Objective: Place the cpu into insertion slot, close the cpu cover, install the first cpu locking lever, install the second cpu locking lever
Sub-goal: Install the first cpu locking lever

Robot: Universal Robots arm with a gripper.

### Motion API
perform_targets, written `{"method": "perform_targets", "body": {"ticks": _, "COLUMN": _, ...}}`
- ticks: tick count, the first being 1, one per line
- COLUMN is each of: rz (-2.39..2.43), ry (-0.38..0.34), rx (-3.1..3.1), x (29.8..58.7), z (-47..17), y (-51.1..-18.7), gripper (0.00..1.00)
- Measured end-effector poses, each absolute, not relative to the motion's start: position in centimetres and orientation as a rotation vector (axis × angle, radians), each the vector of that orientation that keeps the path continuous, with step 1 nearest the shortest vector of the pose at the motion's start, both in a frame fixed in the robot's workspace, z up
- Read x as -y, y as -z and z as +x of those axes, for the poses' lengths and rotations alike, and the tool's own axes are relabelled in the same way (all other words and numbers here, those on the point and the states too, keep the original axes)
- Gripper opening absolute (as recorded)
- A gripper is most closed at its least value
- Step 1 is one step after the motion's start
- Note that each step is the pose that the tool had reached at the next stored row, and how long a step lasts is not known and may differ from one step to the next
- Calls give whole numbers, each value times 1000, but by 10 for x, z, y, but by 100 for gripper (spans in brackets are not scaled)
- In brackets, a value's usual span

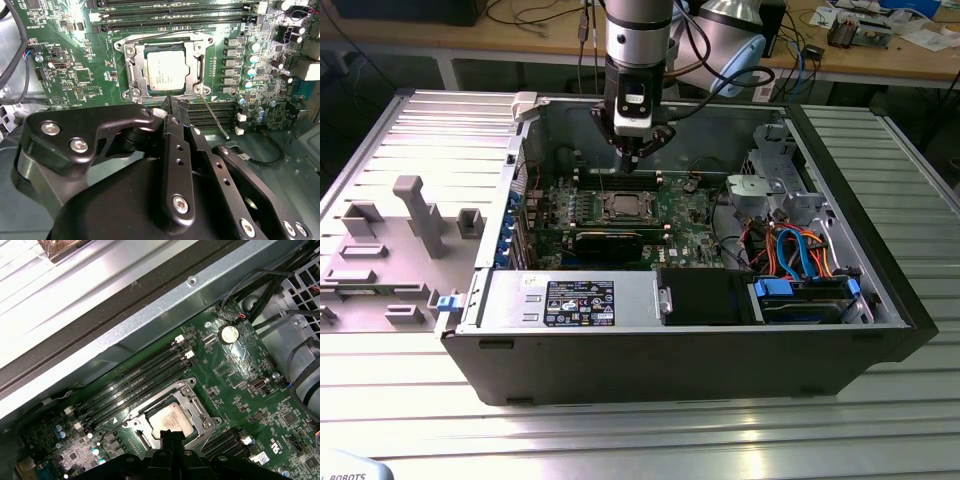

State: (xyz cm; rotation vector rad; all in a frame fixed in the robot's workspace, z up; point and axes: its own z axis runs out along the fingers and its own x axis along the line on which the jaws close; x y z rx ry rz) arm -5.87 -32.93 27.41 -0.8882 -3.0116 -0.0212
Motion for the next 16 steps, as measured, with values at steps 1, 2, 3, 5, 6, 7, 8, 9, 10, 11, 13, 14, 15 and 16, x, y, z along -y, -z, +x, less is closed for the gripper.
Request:
{"method": "perform_targets", "body": {"ticks": 1, "rz": -888, "ry": 21, "rx": 3012, "x": 329, "z": -59, "y": -274, "gripper": 11}}
{"method": "perform_targets", "body": {"ticks": 2, "rz": -887, "ry": 21, "rx": 3012, "x": 329, "z": -59, "y": -274, "gripper": 11}}
{"method": "perform_targets", "body": {"ticks": 3, "rz": -886, "ry": 21, "rx": 3012, "x": 329, "z": -59, "y": -274, "gripper": 11}}
{"method": "perform_targets", "body": {"ticks": 5, "rz": -885, "ry": 21, "rx": 3012, "x": 329, "z": -59, "y": -274, "gripper": 11}}
{"method": "perform_targets", "body": {"ticks": 6, "rz": -885, "ry": 21, "rx": 3013, "x": 329, "z": -59, "y": -274, "gripper": 11}}
{"method": "perform_targets", "body": {"ticks": 7, "rz": -885, "ry": 21, "rx": 3013, "x": 329, "z": -59, "y": -274, "gripper": 11}}
{"method": "perform_targets", "body": {"ticks": 8, "rz": -883, "ry": 21, "rx": 3013, "x": 329, "z": -59, "y": -274, "gripper": 11}}
{"method": "perform_targets", "body": {"ticks": 9, "rz": -873, "ry": 21, "rx": 3016, "x": 329, "z": -59, "y": -274, "gripper": 11}}
{"method": "perform_targets", "body": {"ticks": 10, "rz": -860, "ry": 21, "rx": 3020, "x": 329, "z": -59, "y": -274, "gripper": 11}}
{"method": "perform_targets", "body": {"ticks": 11, "rz": -842, "ry": 21, "rx": 3025, "x": 329, "z": -59, "y": -274, "gripper": 11}}
{"method": "perform_targets", "body": {"ticks": 13, "rz": -798, "ry": 21, "rx": 3036, "x": 329, "z": -59, "y": -274, "gripper": 11}}
{"method": "perform_targets", "body": {"ticks": 14, "rz": -773, "ry": 21, "rx": 3043, "x": 329, "z": -59, "y": -274, "gripper": 11}}
{"method": "perform_targets", "body": {"ticks": 15, "rz": -749, "ry": 21, "rx": 3049, "x": 329, "z": -59, "y": -274, "gripper": 11}}
{"method": "perform_targets", "body": {"ticks": 16, "rz": -721, "ry": 21, "rx": 3055, "x": 329, "z": -59, "y": -274, "gripper": 11}}
